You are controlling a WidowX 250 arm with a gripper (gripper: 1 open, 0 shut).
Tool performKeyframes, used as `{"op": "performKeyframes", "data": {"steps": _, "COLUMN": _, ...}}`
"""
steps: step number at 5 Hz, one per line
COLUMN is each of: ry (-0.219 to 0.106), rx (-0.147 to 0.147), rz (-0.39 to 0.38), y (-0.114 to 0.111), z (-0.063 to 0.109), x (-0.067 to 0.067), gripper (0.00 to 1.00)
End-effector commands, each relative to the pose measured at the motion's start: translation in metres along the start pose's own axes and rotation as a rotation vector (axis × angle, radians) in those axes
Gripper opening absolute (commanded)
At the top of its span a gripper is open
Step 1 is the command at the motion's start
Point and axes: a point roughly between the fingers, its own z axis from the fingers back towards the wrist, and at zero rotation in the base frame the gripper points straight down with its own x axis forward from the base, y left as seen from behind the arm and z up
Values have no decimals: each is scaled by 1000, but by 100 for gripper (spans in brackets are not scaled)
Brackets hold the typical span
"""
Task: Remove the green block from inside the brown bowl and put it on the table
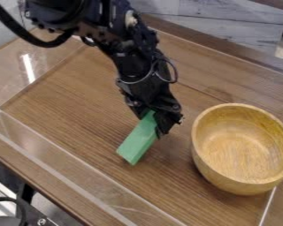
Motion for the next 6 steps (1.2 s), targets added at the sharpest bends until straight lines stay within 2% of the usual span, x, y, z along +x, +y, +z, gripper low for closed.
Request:
{"op": "performKeyframes", "data": {"steps": 1, "ry": -38, "rx": 8, "rz": 12, "y": 5, "z": 9, "x": 12, "gripper": 0}}
{"op": "performKeyframes", "data": {"steps": 6, "ry": 14, "rx": -16, "rz": 37, "y": 4, "z": 9, "x": 12, "gripper": 0}}
